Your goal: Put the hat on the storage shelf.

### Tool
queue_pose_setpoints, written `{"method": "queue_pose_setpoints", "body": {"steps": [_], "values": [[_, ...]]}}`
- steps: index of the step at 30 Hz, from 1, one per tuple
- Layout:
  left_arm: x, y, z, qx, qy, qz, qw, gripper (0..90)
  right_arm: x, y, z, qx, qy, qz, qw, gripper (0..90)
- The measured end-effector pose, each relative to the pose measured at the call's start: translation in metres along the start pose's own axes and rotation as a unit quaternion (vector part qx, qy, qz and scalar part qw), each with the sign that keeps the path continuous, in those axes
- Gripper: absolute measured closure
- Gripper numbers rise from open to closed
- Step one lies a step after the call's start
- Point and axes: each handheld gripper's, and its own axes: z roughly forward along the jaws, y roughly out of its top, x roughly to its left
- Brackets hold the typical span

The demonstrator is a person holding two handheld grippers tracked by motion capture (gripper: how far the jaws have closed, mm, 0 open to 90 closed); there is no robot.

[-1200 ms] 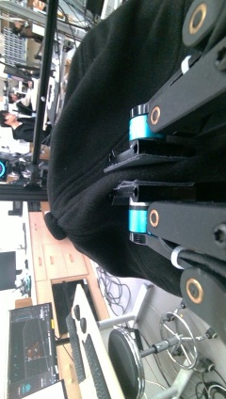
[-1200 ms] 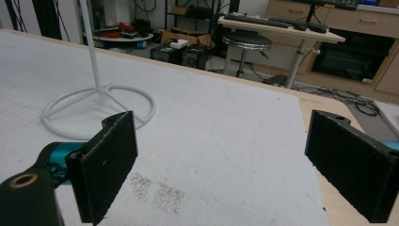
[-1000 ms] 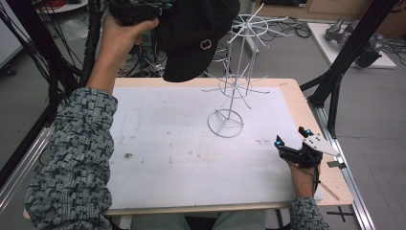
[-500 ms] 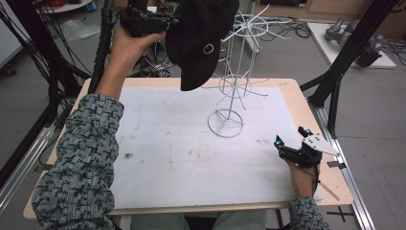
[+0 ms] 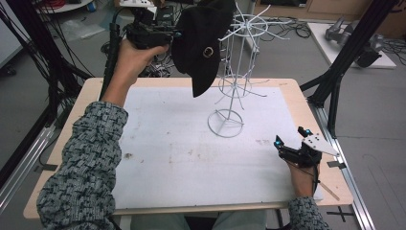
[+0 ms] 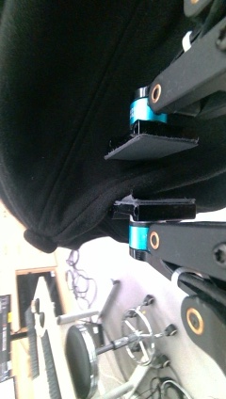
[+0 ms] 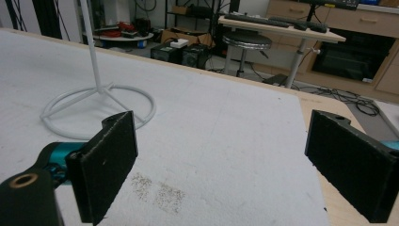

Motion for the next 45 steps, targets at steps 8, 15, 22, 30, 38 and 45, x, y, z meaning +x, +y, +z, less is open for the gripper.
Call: {"method": "queue_pose_setpoints", "body": {"steps": [8,15,22,30,38,45], "values": [[0.004,-0.013,0.004,-0.012,0.004,-0.008,0.9999,68.7,0.0,0.0,0.001,0.001,-0.001,0.0,1.0,8.9],[0.004,-0.016,0.005,-0.005,0.011,0.004,0.9999,64.2,0.0,0.0,0.002,0.002,0.002,0.0,1.0,8.9],[0.005,-0.018,0.004,-0.007,0.015,0.006,0.9998,56.6,0.001,0.0,0.001,0.002,0.002,0.002,1.0,8.9],[0.009,-0.02,-0.008,-0.021,0.026,-0.003,0.9994,50.3,0.001,0.0,0.003,0.0,0.003,0.0,1.0,8.9],[0.013,-0.02,-0.028,-0.027,0.04,0.001,0.9988,48.8,0.003,0.002,0.007,-0.002,0.005,-0.002,1.0,8.9],[0.019,-0.028,-0.053,-0.032,0.064,0.003,0.9975,46.1,0.008,0.004,0.013,-0.004,0.011,-0.002,0.9999,8.9]]}}
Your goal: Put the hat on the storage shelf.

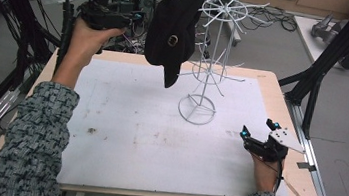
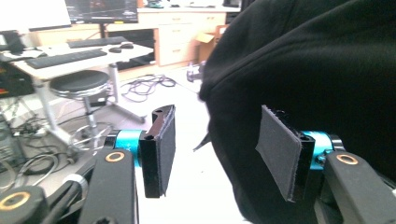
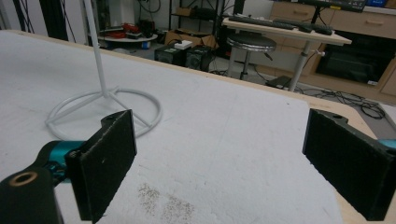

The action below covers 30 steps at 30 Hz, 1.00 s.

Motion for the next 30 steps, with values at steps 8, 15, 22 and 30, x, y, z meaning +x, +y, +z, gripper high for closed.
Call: {"method": "queue_pose_setpoints", "body": {"steps": [8,15,22,30], "values": [[0.005,-0.011,-0.034,0.006,0.043,0.017,0.9989,39.8,0.001,0.002,0.002,-0.003,-0.001,0.001,1.0,8.9],[0.003,-0.025,-0.063,0.011,0.069,0.03,0.9971,34.9,0.004,0.003,0.001,-0.002,-0.002,-0.003,1.0,8.8],[-0.005,-0.049,-0.088,0.01,0.088,0.034,0.9955,30.3,0.006,0.003,0.001,-0.001,0.0,-0.006,1.0,8.9],[-0.013,-0.079,-0.108,0.013,0.121,0.045,0.9915,30.1,0.004,0.003,0.001,-0.003,-0.002,-0.002,1.0,8.9]]}}
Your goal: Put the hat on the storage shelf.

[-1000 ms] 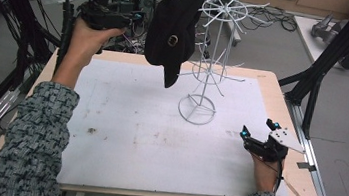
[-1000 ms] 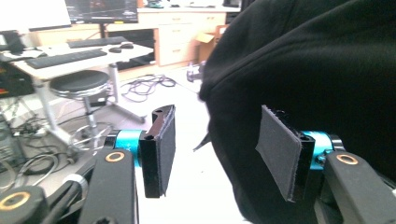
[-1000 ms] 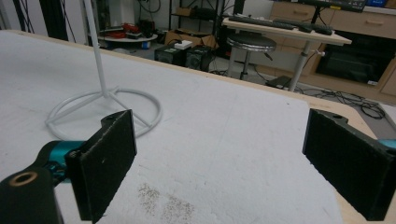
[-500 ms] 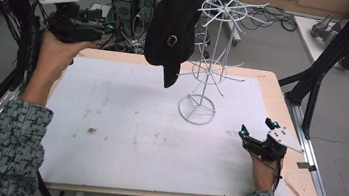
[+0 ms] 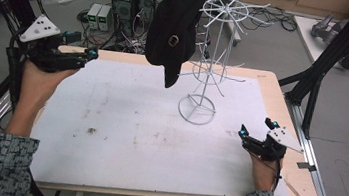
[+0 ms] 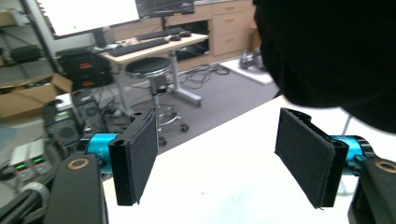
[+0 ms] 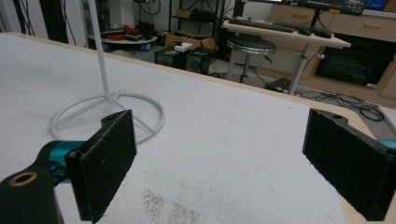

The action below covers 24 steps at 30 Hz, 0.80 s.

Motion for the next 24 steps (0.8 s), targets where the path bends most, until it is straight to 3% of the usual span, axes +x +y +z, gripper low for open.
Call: {"method": "queue_pose_setpoints", "body": {"steps": [10,15,24], "values": [[-0.006,-0.048,-0.013,-0.002,0.021,-0.005,0.9998,30.1,-0.001,0.0,0.0,-0.002,0.0,0.006,1.0,8.9],[-0.005,-0.079,-0.016,-0.002,0.03,-0.023,0.9993,30.0,-0.001,0.0,0.0,-0.002,0.0,0.006,1.0,8.9],[-0.008,-0.118,-0.017,0.011,0.038,-0.045,0.9982,28.8,-0.001,0.0,0.001,-0.002,0.001,0.003,1.0,8.9]]}}
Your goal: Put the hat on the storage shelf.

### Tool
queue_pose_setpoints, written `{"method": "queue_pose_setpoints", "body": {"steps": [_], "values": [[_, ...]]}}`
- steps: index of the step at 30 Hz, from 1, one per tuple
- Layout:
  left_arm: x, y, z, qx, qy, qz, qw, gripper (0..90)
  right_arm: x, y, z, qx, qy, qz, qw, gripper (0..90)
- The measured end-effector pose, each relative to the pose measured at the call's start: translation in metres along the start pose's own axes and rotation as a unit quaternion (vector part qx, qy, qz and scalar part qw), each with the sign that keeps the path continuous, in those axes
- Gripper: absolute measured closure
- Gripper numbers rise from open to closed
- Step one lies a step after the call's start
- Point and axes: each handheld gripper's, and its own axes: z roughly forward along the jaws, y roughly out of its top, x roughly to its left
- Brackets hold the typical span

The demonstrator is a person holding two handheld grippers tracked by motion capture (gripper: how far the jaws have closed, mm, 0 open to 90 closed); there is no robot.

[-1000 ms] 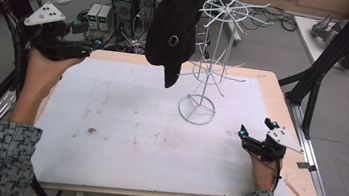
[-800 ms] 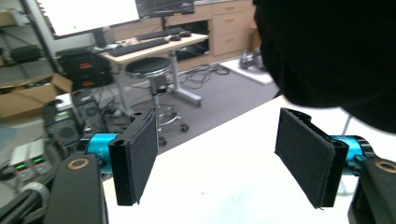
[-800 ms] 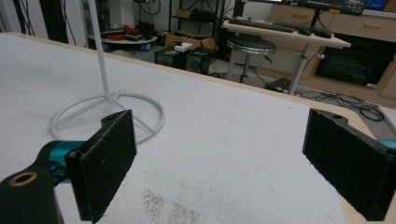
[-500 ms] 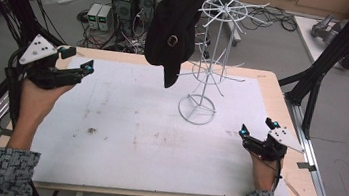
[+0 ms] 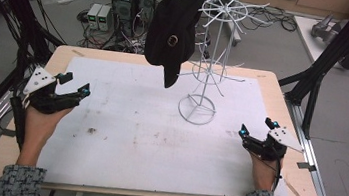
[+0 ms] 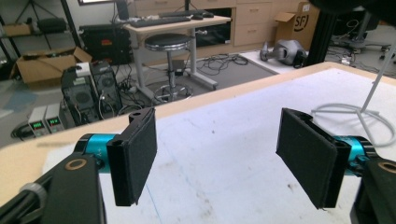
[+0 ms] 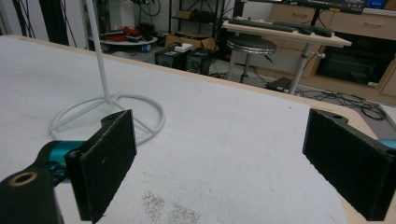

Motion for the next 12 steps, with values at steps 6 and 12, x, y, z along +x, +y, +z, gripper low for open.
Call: {"method": "queue_pose_setpoints", "body": {"steps": [6,12], "values": [[-0.001,-0.012,0.005,0.017,-0.003,-0.005,0.9998,28.7,0.0,0.0,0.0,0.0,0.0,0.0,1.0,8.9],[-0.001,-0.016,0.005,0.021,-0.002,-0.005,0.9998,28.2,0.0,0.0,0.0,0.001,0.0,0.0,1.0,8.9]]}}
